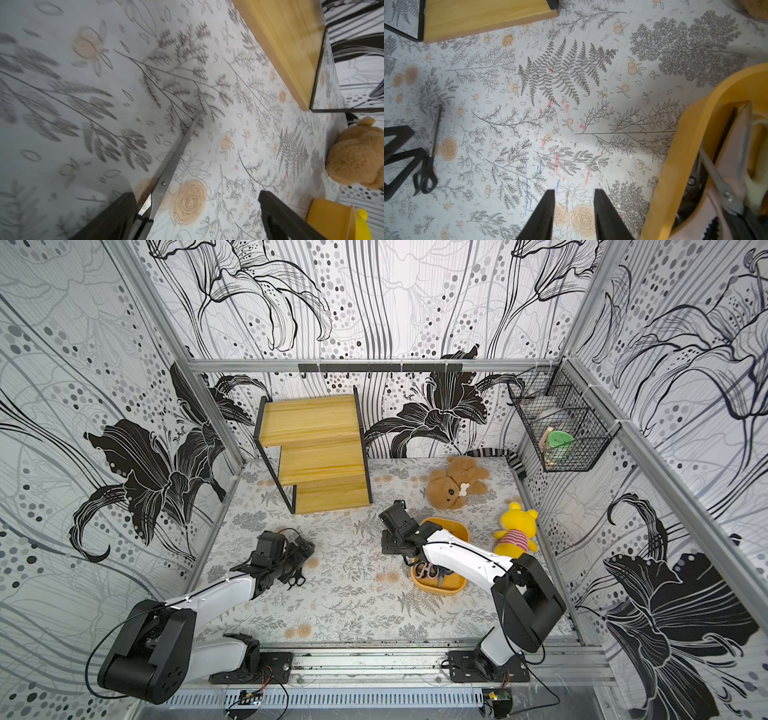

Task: Put the scissors into the storage box
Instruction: Adjust the scissors at the center of the board.

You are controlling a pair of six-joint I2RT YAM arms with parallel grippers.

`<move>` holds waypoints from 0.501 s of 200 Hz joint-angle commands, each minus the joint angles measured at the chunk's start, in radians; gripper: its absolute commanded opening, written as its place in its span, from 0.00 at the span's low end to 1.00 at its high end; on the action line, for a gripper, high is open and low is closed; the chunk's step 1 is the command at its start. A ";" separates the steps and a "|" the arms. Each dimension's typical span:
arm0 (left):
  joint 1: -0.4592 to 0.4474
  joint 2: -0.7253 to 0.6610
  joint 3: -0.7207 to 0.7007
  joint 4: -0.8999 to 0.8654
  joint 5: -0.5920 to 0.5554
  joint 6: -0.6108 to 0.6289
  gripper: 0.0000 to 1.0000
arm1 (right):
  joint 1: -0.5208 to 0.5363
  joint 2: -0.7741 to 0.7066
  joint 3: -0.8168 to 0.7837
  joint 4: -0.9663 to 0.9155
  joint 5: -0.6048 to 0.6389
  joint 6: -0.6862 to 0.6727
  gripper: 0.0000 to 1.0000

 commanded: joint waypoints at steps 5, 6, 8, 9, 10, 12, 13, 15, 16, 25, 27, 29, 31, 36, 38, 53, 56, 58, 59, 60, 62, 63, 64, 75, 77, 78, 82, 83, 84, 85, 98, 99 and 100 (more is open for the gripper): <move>-0.076 0.016 -0.039 -0.015 0.064 -0.168 0.97 | 0.008 0.012 -0.002 0.005 -0.011 -0.003 0.36; -0.081 0.016 -0.038 -0.012 0.064 -0.174 0.97 | 0.008 0.013 -0.002 0.006 -0.011 -0.003 0.36; -0.087 0.016 -0.037 -0.006 0.063 -0.184 0.97 | 0.008 0.013 -0.001 0.005 -0.012 -0.001 0.36; -0.091 0.017 -0.037 -0.003 0.064 -0.188 0.97 | 0.009 0.014 -0.002 0.005 -0.012 -0.001 0.36; -0.094 0.017 -0.037 0.002 0.064 -0.193 0.97 | 0.009 0.015 -0.002 0.005 -0.012 -0.002 0.36; -0.101 0.017 -0.036 0.011 0.065 -0.201 0.97 | 0.009 0.016 -0.002 0.006 -0.014 -0.002 0.36; -0.104 0.019 -0.035 0.016 0.065 -0.205 0.97 | 0.009 0.017 -0.002 0.006 -0.014 -0.003 0.36; -0.111 0.020 -0.033 0.024 0.065 -0.212 0.97 | 0.011 0.019 -0.002 0.006 -0.015 -0.004 0.36; -0.114 0.020 -0.032 0.027 0.065 -0.215 0.97 | 0.011 0.019 -0.001 0.006 -0.015 -0.003 0.36; -0.140 0.031 -0.017 0.050 0.062 -0.239 0.97 | 0.014 0.029 0.002 0.006 -0.023 -0.007 0.36; -0.144 0.034 -0.013 0.052 0.061 -0.243 0.97 | 0.014 0.031 0.003 0.008 -0.025 -0.007 0.35; -0.149 0.038 -0.007 0.055 0.059 -0.245 0.97 | 0.015 0.034 0.003 0.009 -0.027 -0.009 0.35; -0.154 0.041 -0.003 0.056 0.059 -0.248 0.97 | 0.017 0.036 0.003 0.011 -0.032 -0.010 0.35; -0.161 0.050 0.010 0.059 0.060 -0.252 0.97 | 0.019 0.042 0.005 0.015 -0.044 -0.015 0.35; -0.164 0.054 0.016 0.060 0.060 -0.253 0.97 | 0.019 0.045 0.006 0.016 -0.050 -0.018 0.35; -0.169 0.076 0.054 0.049 0.067 -0.249 0.97 | 0.033 0.075 0.023 0.017 -0.080 -0.038 0.33; -0.169 0.079 0.062 0.043 0.070 -0.245 0.97 | 0.037 0.083 0.028 0.015 -0.083 -0.043 0.33; -0.169 0.081 0.068 0.039 0.070 -0.242 0.97 | 0.039 0.089 0.032 0.014 -0.086 -0.046 0.32; -0.169 0.081 0.069 0.037 0.069 -0.242 0.97 | 0.041 0.091 0.034 0.012 -0.088 -0.048 0.32; -0.169 0.081 0.073 0.034 0.068 -0.241 0.97 | 0.043 0.093 0.036 0.012 -0.088 -0.049 0.32; -0.169 0.082 0.079 0.027 0.065 -0.237 0.97 | 0.045 0.093 0.041 0.010 -0.091 -0.052 0.32; -0.168 0.083 0.082 0.023 0.064 -0.236 0.97 | 0.047 0.093 0.044 0.008 -0.092 -0.054 0.32; -0.167 0.081 0.085 0.019 0.062 -0.233 0.97 | 0.050 0.093 0.046 0.007 -0.093 -0.055 0.31; -0.166 0.075 0.117 -0.023 0.040 -0.206 0.97 | 0.071 0.153 0.076 -0.004 -0.103 -0.074 0.30; -0.166 0.074 0.122 -0.032 0.036 -0.200 0.97 | 0.075 0.160 0.081 -0.007 -0.106 -0.078 0.30; -0.166 0.073 0.126 -0.036 0.033 -0.198 0.97 | 0.077 0.163 0.084 -0.009 -0.107 -0.080 0.30; -0.165 0.068 0.136 -0.054 0.026 -0.186 0.97 | 0.087 0.178 0.096 -0.015 -0.109 -0.088 0.30; -0.163 0.066 0.139 -0.059 0.023 -0.184 0.97 | 0.089 0.181 0.099 -0.016 -0.109 -0.088 0.30; -0.163 0.066 0.141 -0.061 0.021 -0.181 0.97 | 0.091 0.184 0.103 -0.017 -0.109 -0.090 0.30; -0.163 0.064 0.144 -0.066 0.019 -0.179 0.97 | 0.093 0.188 0.105 -0.018 -0.109 -0.091 0.30; -0.150 0.044 0.164 -0.111 -0.002 -0.155 0.97 | 0.121 0.236 0.150 -0.037 -0.111 -0.102 0.29; -0.148 0.042 0.164 -0.113 -0.003 -0.155 0.97 | 0.123 0.240 0.152 -0.038 -0.113 -0.103 0.29; -0.147 0.040 0.164 -0.116 -0.003 -0.153 0.97 | 0.125 0.242 0.156 -0.038 -0.112 -0.103 0.29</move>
